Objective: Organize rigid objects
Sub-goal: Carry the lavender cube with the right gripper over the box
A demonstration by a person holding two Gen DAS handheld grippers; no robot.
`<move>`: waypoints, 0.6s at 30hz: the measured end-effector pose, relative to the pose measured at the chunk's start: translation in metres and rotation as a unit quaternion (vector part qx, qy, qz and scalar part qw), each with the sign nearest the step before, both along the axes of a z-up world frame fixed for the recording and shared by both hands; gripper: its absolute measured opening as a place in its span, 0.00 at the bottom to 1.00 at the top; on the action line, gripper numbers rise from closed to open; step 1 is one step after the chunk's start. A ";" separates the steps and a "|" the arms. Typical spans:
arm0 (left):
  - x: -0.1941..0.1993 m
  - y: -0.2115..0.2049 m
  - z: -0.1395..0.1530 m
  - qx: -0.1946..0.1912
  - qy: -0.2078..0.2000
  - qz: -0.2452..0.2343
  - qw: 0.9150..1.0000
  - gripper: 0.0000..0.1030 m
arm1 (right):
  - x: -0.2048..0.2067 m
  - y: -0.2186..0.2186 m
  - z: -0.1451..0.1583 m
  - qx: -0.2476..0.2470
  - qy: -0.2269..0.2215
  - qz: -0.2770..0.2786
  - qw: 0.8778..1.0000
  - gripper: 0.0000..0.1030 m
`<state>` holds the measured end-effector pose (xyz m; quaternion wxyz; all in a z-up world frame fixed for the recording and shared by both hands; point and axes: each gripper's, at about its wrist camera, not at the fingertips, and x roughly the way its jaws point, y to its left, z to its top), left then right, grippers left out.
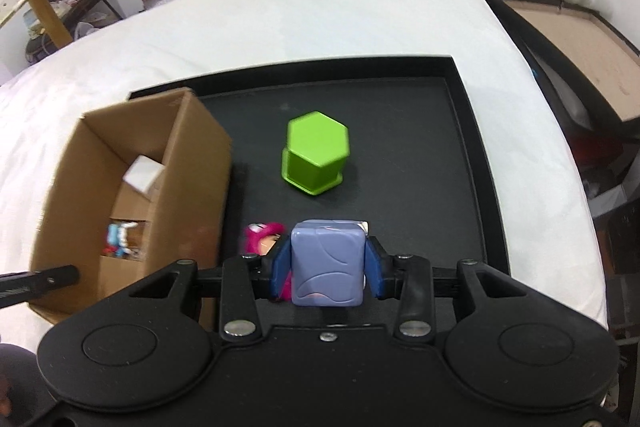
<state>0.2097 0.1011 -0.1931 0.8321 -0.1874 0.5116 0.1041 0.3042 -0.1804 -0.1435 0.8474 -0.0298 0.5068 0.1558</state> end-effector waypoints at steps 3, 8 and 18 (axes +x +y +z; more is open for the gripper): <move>0.000 0.001 0.000 0.000 -0.001 -0.001 1.000 0.15 | -0.002 0.008 0.010 0.009 -0.006 0.008 1.000 0.37; 0.000 0.001 0.000 0.000 -0.002 -0.001 1.000 0.15 | -0.004 0.021 0.024 0.028 -0.009 0.014 0.999 0.37; 0.000 0.002 0.000 -0.001 -0.002 0.000 1.000 0.15 | -0.006 0.046 0.044 0.037 -0.023 0.039 0.998 0.37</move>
